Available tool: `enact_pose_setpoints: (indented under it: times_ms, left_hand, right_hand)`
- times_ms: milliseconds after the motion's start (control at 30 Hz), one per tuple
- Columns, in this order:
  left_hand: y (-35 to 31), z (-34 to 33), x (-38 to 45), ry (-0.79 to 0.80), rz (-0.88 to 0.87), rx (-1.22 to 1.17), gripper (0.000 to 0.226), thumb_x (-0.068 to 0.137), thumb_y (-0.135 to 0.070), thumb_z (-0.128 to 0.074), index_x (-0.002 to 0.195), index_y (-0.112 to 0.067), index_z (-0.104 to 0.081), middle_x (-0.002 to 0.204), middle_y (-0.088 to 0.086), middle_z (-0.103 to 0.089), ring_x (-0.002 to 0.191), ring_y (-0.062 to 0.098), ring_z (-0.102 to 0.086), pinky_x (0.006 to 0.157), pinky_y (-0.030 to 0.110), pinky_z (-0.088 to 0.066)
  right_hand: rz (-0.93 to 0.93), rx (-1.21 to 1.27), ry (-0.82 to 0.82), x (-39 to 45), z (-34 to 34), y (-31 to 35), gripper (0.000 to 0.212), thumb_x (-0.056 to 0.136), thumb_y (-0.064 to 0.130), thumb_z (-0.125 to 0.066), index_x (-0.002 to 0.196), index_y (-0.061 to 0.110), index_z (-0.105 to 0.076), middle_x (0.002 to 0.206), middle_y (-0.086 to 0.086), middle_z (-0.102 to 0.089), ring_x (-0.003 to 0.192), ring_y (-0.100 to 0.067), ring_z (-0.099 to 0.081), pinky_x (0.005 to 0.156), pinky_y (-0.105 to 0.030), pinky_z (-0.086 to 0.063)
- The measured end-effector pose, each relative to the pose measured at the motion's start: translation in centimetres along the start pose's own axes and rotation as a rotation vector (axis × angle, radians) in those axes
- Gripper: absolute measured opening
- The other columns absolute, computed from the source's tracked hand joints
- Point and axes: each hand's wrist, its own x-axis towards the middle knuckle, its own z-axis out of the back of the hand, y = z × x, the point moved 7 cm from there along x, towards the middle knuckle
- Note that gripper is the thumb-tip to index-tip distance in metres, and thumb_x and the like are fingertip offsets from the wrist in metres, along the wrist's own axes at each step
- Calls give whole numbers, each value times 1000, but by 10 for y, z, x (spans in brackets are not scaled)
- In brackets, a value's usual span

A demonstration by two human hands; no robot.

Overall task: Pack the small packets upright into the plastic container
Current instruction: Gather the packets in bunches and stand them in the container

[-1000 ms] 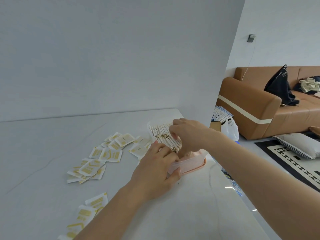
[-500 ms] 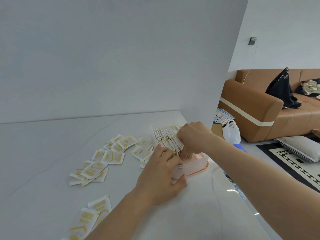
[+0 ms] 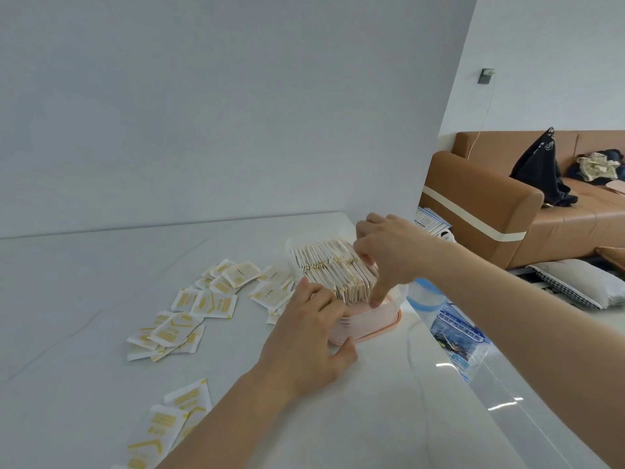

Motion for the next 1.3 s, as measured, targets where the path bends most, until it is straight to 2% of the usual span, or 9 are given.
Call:
enact_pose_setpoints:
  times_ms: [333,467,600,800,933,1000,1133,1200,1300]
  left_hand:
    - [-1,1,-1,-18,1,-44,25,80,-39,-62,99,-24,-63,93,-12,-47,111,17,-44,124,46,-24]
    - [-3,3,-1,-17,-10,-78,26,79,-35,-60,104,-38,-52,92,-10,-47,109,18,-45,126,45,-22]
    - [-2,1,-1,-11,-3,-42,22,79,-38,-58,96,-22,-60,92,-11,-45,109,18,-44,125,44,-21]
    - [-1,0,-1,-5,2,-35,24,80,-37,-58,97,-20,-61,94,-10,-49,111,17,-43,124,45,-22]
    - [-1,0,-1,13,3,-10,28,80,-39,-56,100,-20,-62,97,-9,-49,114,17,-42,125,43,-19]
    - [-1,0,-1,16,12,-5,30,80,-40,-54,102,-20,-62,98,-10,-49,115,17,-42,127,41,-15]
    - [-1,0,-2,28,19,1,32,80,-39,-51,103,-20,-63,98,-10,-49,117,17,-43,128,39,-12]
    - [-1,0,-2,28,13,2,33,79,-38,-51,104,-20,-63,98,-11,-47,116,18,-43,128,38,-12]
    - [-2,0,-2,30,13,2,31,79,-36,-53,105,-21,-63,97,-14,-42,116,17,-42,128,38,-11]
  right_hand:
    - [-20,-172,-17,10,-10,6,73,62,86,-69,107,28,-68,106,6,-51,106,-16,-42,79,-30,-27]
    - [-10,-144,-4,8,-12,4,78,57,91,-67,104,29,-67,107,7,-51,97,-14,-31,81,-31,-30]
    - [5,-135,-31,5,-14,6,76,58,94,-61,98,30,-66,104,8,-49,96,-14,-32,84,-32,-33]
    - [-10,-45,-55,4,-17,3,65,58,89,-68,90,32,-63,103,11,-47,101,-13,-37,85,-31,-34]
    - [-117,433,-136,-11,14,-33,42,74,60,-81,104,33,-68,114,12,-56,113,-12,-46,96,-34,-39]
    - [-180,489,-201,-18,27,-51,24,91,37,-73,114,33,-69,115,14,-63,115,-13,-53,92,-27,-37]
    - [-213,371,-99,-24,21,-30,48,99,8,-47,137,33,-61,123,12,-59,123,-11,-51,100,-27,-36]
    - [-178,183,-112,-25,11,-9,54,97,7,-47,142,35,-56,134,6,-58,127,-11,-46,105,-31,-35]
    - [-146,13,-173,-25,-2,2,42,94,14,-52,129,34,-64,132,5,-63,135,-12,-42,106,-33,-34]
